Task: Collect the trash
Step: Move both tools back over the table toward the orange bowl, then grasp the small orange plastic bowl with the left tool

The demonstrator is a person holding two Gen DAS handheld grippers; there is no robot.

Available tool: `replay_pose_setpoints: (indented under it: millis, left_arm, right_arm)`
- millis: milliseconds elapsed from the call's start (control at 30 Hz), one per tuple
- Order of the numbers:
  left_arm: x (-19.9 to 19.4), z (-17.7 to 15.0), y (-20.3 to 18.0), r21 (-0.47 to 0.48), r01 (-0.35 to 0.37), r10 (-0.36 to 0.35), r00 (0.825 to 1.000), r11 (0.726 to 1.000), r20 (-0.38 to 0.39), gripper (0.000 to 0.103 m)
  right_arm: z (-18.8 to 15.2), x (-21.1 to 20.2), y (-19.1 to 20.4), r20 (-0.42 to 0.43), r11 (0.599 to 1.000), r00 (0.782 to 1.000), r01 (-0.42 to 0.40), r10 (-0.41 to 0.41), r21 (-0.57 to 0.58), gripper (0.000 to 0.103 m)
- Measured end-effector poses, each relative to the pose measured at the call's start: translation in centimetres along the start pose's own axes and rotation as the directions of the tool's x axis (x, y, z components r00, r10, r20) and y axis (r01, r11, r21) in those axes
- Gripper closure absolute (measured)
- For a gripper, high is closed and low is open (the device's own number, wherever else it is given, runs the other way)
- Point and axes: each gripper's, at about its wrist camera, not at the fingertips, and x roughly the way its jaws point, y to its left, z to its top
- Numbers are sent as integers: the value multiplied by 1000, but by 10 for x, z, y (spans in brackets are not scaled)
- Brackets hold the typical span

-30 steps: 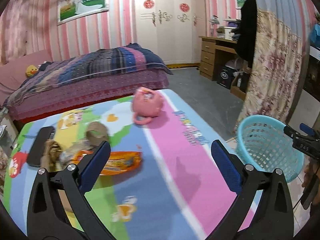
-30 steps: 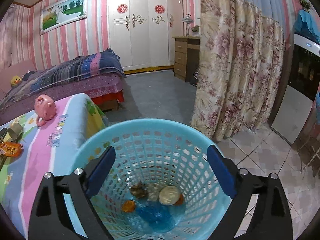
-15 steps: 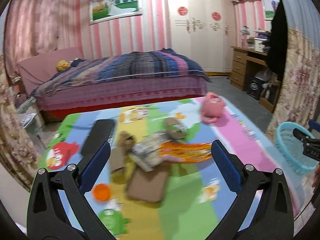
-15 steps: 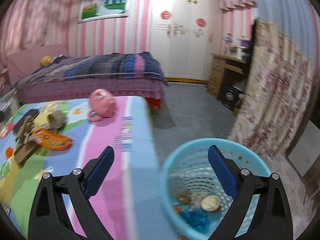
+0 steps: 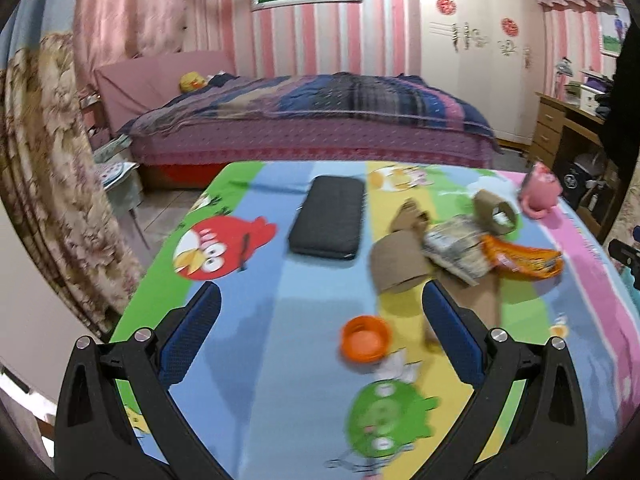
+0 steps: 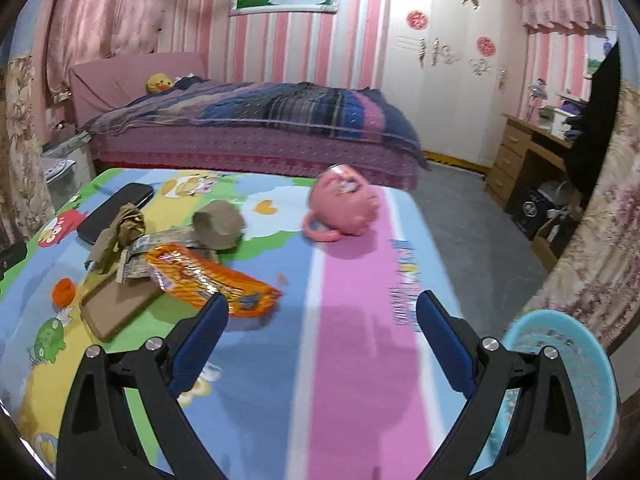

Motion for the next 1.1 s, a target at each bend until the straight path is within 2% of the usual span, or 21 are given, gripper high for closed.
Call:
replay_pose_setpoints:
  millis: [167, 467, 600, 733, 867, 967, 1100]
  left_arm:
    - [15, -10, 23, -31, -26, 25, 999, 999, -32, 6]
    - [39, -34, 42, -81, -31, 22, 993, 996, -112, 6]
    - [47, -34, 36, -74, -10, 0, 991, 997, -137, 6]
    - [51, -28, 17, -70, 49, -58, 989, 996, -139, 6]
    - [59, -28, -8, -14, 80, -81, 983, 997, -166, 6]
    - [66, -29, -22, 42, 101, -90, 975, 994, -205, 18]
    - [74, -31, -24, 32, 135, -123, 960, 990, -252, 38]
  right_arm:
    - [2, 18, 10, -6, 1000, 1000, -14, 14, 13, 10]
    - [-8, 32, 4, -22, 998, 1000, -17, 18, 56, 10]
    - [-5, 33, 6, -11, 999, 1000, -17, 18, 47, 10]
    - [-4, 38, 8, -13, 1000, 1000, -8, 9, 29, 10]
    - [-4, 40, 7, -14, 1000, 1000, -4, 5, 25, 10]
    - [-4, 43, 2, -21, 999, 1000, -8, 9, 39, 10]
    - [-7, 48, -4, -37, 996, 999, -26, 29, 80, 10]
